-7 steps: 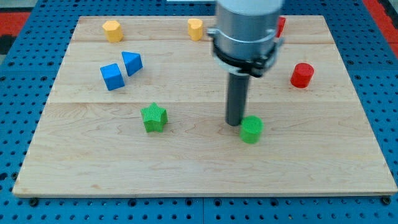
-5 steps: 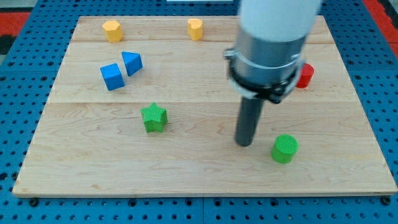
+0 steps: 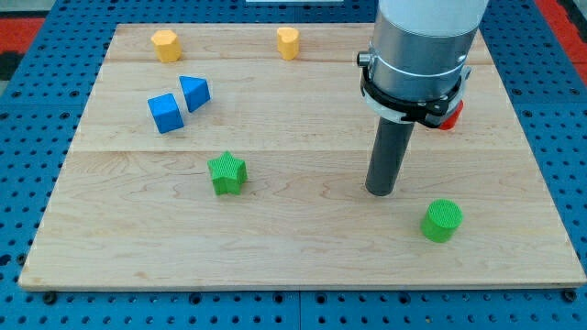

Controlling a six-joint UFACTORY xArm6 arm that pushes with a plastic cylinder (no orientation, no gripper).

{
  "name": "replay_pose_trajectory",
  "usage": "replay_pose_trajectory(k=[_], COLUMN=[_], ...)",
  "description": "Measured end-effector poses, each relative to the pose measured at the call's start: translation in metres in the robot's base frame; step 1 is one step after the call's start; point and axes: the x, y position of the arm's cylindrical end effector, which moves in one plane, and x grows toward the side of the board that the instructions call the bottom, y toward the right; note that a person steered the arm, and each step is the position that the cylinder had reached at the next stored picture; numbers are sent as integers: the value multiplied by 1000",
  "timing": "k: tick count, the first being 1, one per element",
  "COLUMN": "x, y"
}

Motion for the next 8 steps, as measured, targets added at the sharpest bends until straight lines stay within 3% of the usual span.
replay_pose_trajectory(k=[2, 5, 8], x=[-20, -20, -36], y=[-8, 98, 104])
